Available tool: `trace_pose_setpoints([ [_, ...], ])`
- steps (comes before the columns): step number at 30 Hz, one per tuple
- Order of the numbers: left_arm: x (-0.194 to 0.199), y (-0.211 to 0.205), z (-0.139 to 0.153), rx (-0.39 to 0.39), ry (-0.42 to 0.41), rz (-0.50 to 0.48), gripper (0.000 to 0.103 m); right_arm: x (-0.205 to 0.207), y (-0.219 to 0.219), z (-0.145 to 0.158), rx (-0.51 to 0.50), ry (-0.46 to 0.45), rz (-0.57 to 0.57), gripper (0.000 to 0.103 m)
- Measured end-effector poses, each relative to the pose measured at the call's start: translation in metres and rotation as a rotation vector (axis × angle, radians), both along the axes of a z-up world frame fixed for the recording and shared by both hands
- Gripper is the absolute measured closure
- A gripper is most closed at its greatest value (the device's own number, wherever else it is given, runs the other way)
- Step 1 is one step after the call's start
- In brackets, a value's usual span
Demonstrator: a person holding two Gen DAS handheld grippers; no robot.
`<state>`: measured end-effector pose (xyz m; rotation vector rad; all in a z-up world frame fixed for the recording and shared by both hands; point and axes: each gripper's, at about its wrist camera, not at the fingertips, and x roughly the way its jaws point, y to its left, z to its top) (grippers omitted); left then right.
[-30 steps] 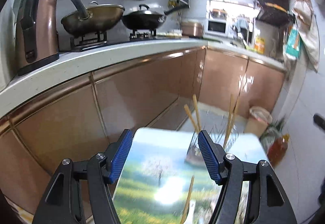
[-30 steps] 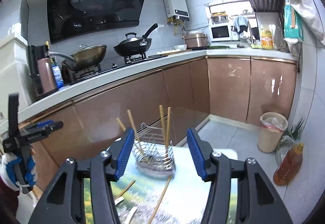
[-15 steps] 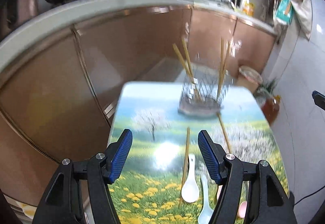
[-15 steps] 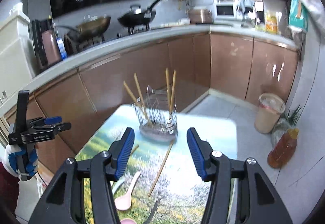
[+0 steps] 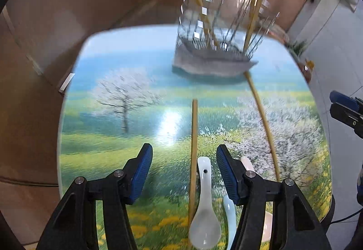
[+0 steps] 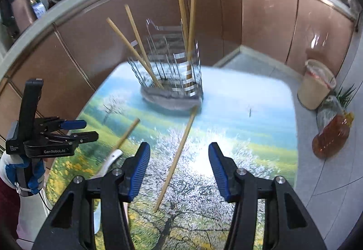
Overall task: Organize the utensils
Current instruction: 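Grasp a bamboo chopstick with the left tool while the right tool grasps another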
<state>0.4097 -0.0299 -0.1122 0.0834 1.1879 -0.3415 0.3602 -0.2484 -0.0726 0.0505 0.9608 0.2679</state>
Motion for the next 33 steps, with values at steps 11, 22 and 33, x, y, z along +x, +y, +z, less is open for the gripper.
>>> trace_pose_setpoints([
  [11, 0.033, -0.009, -0.046, 0.020, 0.113, -0.012, 0.054, 0.066, 0.005, -0.067, 0.003, 0.156, -0.007, 0.059],
  [22, 0.045, -0.038, -0.045, 0.076, 0.125, -0.048, 0.074, 0.102, 0.019, -0.091, -0.014, 0.189, 0.004, 0.061],
  [33, 0.071, -0.041, -0.047, 0.121, 0.099, -0.005, 0.096, 0.116, 0.034, -0.103, -0.152, 0.169, 0.099, 0.090],
])
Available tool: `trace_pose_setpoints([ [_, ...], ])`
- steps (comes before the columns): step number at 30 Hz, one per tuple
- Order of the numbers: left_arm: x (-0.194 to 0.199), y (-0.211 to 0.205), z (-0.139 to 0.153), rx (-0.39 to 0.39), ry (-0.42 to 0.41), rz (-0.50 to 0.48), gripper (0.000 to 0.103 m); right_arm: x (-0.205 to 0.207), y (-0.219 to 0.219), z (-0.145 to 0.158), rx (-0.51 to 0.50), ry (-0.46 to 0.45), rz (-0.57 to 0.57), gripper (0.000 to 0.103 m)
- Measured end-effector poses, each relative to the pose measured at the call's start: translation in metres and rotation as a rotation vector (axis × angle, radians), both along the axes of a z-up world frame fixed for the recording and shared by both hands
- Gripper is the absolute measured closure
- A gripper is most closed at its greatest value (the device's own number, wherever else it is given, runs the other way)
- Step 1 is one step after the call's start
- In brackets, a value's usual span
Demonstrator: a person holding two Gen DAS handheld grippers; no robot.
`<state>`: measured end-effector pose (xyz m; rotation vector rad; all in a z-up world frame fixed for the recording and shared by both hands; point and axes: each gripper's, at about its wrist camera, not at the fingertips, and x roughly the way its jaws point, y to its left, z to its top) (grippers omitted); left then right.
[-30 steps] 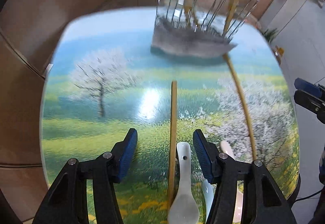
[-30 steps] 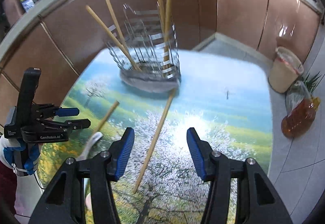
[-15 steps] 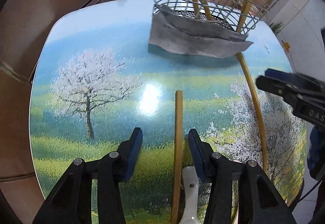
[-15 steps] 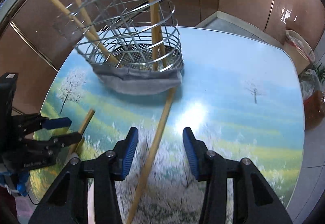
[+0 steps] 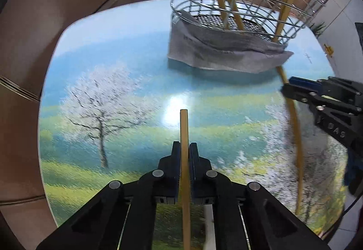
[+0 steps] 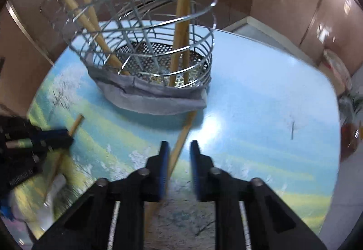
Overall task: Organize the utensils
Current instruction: 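Grasp a bamboo chopstick with the left tool while the right tool grasps another, then lift both held chopsticks upright and carry them over the wire holder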
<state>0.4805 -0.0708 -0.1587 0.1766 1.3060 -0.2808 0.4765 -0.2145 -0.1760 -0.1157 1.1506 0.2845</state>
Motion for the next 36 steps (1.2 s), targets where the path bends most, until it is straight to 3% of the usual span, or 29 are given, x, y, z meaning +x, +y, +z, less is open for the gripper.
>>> trace_pose_setpoints([
  [10, 0.017, 0.045, -0.003, 0.040, -0.010, 0.041, 0.095, -0.025, -0.014, -0.001, -0.078, 0.052, 0.231, 0.095],
  [21, -0.019, 0.062, -0.007, 0.122, 0.163, -0.105, 0.095, -0.074, -0.012, -0.005, -0.226, 0.222, 0.488, 0.096],
  [26, -0.032, 0.065, -0.005, 0.138, 0.195, -0.105, 0.095, -0.077, -0.003, -0.007, -0.267, 0.234, 0.505, 0.094],
  [36, -0.028, 0.066, -0.006, 0.126, 0.200, -0.103, 0.096, -0.045, 0.051, -0.013, -0.310, 0.224, 0.536, 0.094],
])
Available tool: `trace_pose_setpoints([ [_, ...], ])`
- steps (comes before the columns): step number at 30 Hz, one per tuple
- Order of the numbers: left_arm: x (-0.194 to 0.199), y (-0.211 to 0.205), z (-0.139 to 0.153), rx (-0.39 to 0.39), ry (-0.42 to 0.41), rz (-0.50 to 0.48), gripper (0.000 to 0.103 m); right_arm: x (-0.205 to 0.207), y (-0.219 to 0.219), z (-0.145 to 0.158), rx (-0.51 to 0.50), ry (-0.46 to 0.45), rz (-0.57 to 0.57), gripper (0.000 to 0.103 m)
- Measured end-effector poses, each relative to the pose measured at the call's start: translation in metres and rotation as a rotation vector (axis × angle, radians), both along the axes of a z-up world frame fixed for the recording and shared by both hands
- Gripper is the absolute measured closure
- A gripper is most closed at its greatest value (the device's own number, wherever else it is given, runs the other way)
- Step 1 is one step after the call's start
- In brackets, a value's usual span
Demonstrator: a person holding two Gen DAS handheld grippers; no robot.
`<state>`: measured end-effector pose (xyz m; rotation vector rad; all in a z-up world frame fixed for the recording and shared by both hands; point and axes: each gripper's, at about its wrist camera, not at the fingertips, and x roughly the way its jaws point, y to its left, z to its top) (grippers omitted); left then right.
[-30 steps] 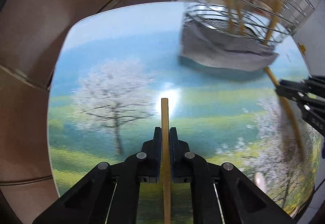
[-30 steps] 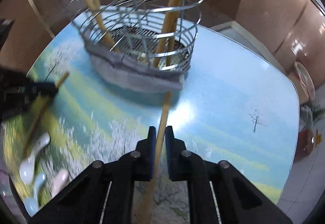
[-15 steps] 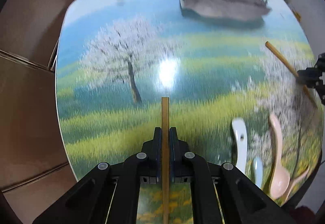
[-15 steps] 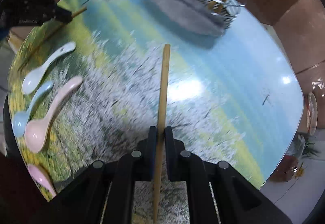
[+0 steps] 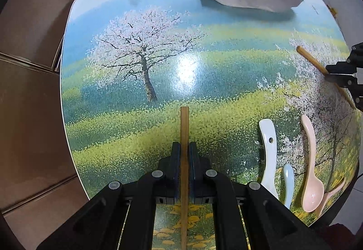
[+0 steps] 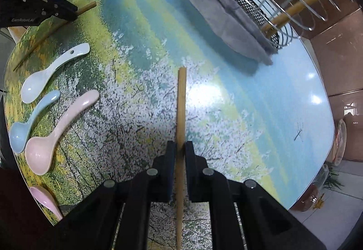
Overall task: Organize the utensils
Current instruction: 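Lift both held chopsticks upright and carry them over the wire holder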
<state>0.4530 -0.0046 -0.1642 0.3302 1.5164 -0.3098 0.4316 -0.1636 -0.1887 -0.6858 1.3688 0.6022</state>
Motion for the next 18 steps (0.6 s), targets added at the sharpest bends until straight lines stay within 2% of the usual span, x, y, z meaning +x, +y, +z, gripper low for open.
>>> trace_pose_setpoints([
  [4, -0.011, -0.002, -0.002, 0.008, -0.030, -0.004, 0.095, 0.010, 0.027, -0.002, -0.010, 0.015, 0.009, 0.096],
  [7, -0.020, -0.006, -0.003, 0.000, -0.043, -0.003, 0.095, 0.010, 0.031, -0.002, -0.031, 0.015, 0.011, 0.097],
  [10, -0.029, -0.016, -0.002, 0.028, -0.099, -0.023, 0.096, 0.009, 0.037, -0.002, -0.031, -0.003, 0.010, 0.097],
  [15, -0.041, -0.013, 0.003, 0.019, -0.158, 0.033, 0.096, -0.019, 0.046, 0.003, -0.014, -0.074, 0.036, 0.097],
  [18, -0.055, -0.007, 0.022, -0.013, -0.207, 0.066, 0.096, -0.040, 0.041, 0.020, 0.042, -0.117, 0.032, 0.097],
])
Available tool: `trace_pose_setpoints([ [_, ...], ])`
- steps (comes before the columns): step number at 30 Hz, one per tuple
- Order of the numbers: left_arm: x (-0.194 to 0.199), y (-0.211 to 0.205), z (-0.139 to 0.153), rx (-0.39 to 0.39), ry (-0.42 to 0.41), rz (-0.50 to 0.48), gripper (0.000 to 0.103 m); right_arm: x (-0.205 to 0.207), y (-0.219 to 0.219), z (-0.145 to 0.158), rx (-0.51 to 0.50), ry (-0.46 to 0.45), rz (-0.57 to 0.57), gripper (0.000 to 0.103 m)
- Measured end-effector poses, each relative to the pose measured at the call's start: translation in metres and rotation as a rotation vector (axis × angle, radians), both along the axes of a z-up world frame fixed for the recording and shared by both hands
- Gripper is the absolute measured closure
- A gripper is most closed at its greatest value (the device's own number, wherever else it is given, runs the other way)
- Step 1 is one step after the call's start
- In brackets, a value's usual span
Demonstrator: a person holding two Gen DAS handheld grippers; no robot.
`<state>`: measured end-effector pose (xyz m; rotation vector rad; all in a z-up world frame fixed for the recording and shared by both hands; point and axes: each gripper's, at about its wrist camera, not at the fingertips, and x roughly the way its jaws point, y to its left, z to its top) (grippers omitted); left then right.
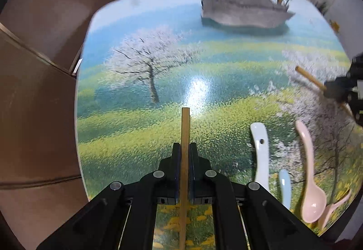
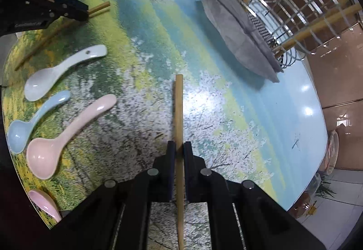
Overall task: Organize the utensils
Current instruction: 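Lift both held chopsticks upright and carry them over the wire holder, then lower the chopsticks into the wire holder and open both tools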
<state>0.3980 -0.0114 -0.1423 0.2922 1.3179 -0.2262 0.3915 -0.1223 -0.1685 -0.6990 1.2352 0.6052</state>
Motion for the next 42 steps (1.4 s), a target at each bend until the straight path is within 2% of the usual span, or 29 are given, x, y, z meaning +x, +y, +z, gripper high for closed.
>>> trace_pose_setpoints([
  [6, -0.035, 0.020, 0.053, -0.110, -0.132, 0.080, 0.096, -0.030, -0.016, 0.048, 0.151, -0.111, -0.059, 0.097],
  [10, -0.056, 0.029, 0.093, -0.168, -0.212, 0.114, 0.096, -0.054, -0.044, 0.082, 0.218, -0.187, -0.088, 0.097],
  [14, -0.065, 0.034, 0.129, -0.226, -0.294, 0.140, 0.096, -0.077, -0.059, 0.118, 0.296, -0.278, -0.128, 0.097],
  [19, -0.073, 0.035, 0.177, -0.309, -0.421, 0.175, 0.096, -0.088, -0.078, 0.159, 0.408, -0.392, -0.177, 0.097],
  [25, -0.071, 0.033, 0.241, -0.506, -0.609, 0.241, 0.096, -0.090, -0.096, 0.225, 0.602, -0.540, -0.245, 0.097],
  [27, -0.061, 0.026, 0.256, -0.566, -0.637, 0.224, 0.096, -0.084, -0.099, 0.243, 0.667, -0.583, -0.263, 0.097],
  [32, -0.024, 0.005, 0.275, -0.626, -0.696, 0.219, 0.096, -0.056, -0.097, 0.271, 0.780, -0.679, -0.272, 0.097],
  [36, 0.004, -0.006, 0.283, -0.679, -0.797, 0.239, 0.096, -0.024, -0.098, 0.279, 0.858, -0.765, -0.297, 0.097],
  [40, 0.025, -0.019, 0.284, -0.696, -0.931, 0.275, 0.096, 0.006, -0.101, 0.272, 0.947, -0.846, -0.339, 0.097],
  [42, 0.037, -0.029, 0.280, -0.680, -0.989, 0.283, 0.096, 0.023, -0.099, 0.261, 0.945, -0.896, -0.375, 0.097],
])
